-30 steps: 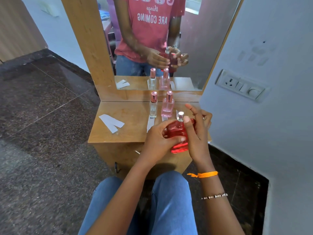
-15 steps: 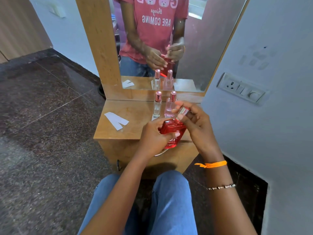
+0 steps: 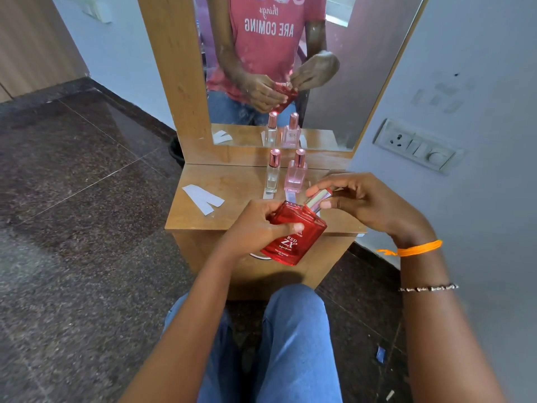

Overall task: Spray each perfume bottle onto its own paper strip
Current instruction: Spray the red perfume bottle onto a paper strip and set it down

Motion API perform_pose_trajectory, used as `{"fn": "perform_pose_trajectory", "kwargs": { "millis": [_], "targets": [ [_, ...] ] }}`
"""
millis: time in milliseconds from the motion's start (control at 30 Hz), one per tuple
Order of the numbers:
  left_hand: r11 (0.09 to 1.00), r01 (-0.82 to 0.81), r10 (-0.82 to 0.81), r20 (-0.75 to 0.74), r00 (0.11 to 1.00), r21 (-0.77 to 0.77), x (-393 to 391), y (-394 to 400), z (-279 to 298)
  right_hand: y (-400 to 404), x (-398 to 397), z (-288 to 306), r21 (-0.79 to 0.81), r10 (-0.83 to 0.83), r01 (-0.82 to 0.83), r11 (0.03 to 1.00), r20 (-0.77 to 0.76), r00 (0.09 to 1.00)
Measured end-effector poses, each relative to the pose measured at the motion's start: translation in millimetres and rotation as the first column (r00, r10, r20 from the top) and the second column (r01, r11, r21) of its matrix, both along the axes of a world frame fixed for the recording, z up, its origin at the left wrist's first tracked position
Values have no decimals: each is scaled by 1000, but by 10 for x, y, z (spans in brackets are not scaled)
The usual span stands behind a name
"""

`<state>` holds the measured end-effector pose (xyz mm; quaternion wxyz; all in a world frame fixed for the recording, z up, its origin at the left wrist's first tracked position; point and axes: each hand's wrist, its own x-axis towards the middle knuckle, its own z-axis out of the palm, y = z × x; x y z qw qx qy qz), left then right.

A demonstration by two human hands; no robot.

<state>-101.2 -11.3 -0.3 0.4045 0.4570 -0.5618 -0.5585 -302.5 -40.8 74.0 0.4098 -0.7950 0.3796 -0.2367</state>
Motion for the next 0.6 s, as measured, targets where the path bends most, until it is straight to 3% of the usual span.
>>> {"fn": "perform_pose_trajectory", "kwargs": {
  "millis": [200,467,600],
  "targets": [
    [988,124,-115,-98,989,88,157,-12,22,-23,75,124,-67,73,-82,994,-132,989],
    [1000,9,-10,-35,999,-29,138,22,-45,-30,169,113,-83,-41,28,996,-169,985],
    [997,-29,28,-23,999,-73,92,34,-75,16,189,82,-178,-78,39,983,-220,972]
  ]
}}
